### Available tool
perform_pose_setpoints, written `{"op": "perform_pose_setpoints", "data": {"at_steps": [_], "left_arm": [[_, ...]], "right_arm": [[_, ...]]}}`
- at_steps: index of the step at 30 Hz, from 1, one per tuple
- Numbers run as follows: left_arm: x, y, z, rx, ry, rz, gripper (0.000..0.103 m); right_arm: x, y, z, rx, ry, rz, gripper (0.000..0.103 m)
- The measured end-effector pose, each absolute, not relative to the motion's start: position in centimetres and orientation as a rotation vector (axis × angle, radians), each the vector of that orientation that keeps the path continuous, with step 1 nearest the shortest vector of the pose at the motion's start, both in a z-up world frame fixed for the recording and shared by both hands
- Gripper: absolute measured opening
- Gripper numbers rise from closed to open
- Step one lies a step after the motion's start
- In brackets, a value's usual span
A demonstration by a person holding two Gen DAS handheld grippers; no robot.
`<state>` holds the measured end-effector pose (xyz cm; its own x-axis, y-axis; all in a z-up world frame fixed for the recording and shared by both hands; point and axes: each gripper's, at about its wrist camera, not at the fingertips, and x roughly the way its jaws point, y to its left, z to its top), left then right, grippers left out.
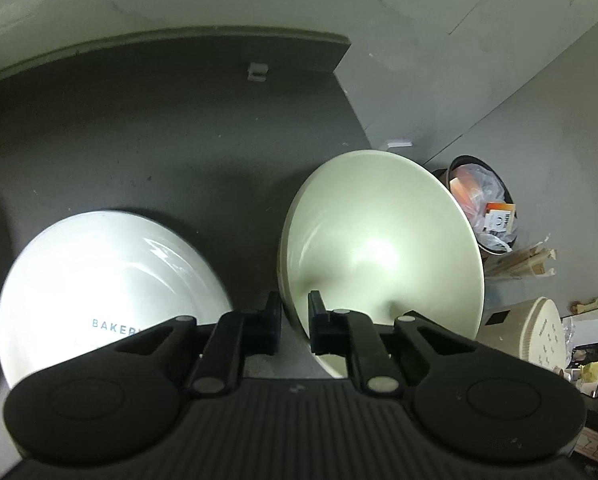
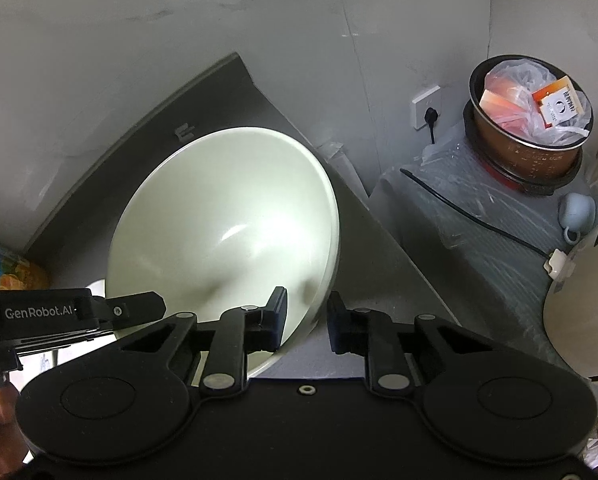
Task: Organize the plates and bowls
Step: 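Close the right gripper on the smaller cream bowl's rim, then carry the smaller cream bowl onto the stacked bowls and release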
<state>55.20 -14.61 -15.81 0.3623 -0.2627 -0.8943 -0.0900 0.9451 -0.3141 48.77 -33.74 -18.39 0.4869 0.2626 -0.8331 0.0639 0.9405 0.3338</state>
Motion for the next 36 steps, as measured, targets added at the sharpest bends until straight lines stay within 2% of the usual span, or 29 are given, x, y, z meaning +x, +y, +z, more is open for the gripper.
{"op": "perform_pose_setpoints", "data": {"at_steps": [14, 36], "left_arm": [[51.6, -13.0, -11.3, -0.332, 1.114, -0.154, 0.012], [43.7, -9.6, -8.2, -0.351, 1.050, -0.165, 0.012]], "right_arm": [[45.5, -32.6, -13.7, 0.333, 0.964, 0.119, 0.021], [38.5, -29.2, -10.3, 0.315, 0.902, 0.109, 0.021]]}}
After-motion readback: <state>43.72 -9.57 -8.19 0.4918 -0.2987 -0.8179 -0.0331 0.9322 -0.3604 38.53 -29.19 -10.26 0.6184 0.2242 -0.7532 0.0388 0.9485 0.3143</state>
